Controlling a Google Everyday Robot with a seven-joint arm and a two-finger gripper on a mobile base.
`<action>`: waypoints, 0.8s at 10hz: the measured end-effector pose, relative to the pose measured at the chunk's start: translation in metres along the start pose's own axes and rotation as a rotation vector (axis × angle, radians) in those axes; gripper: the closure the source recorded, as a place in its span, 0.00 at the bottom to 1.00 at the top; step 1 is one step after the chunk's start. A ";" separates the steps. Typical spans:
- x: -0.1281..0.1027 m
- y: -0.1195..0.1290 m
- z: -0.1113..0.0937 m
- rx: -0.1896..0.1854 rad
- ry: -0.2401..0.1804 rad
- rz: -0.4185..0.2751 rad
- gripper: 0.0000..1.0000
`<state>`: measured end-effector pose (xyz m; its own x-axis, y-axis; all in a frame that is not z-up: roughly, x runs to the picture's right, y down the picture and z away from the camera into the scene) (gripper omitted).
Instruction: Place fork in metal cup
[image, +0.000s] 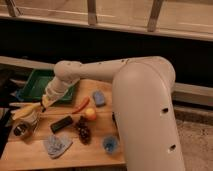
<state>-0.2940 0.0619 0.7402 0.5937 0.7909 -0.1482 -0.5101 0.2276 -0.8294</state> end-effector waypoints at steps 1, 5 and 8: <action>-0.003 0.003 -0.001 -0.002 -0.004 -0.010 1.00; -0.013 0.017 -0.009 -0.019 -0.035 -0.050 1.00; -0.025 0.032 0.000 -0.034 -0.055 -0.087 1.00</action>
<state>-0.3252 0.0495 0.7170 0.5989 0.7995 -0.0458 -0.4362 0.2777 -0.8559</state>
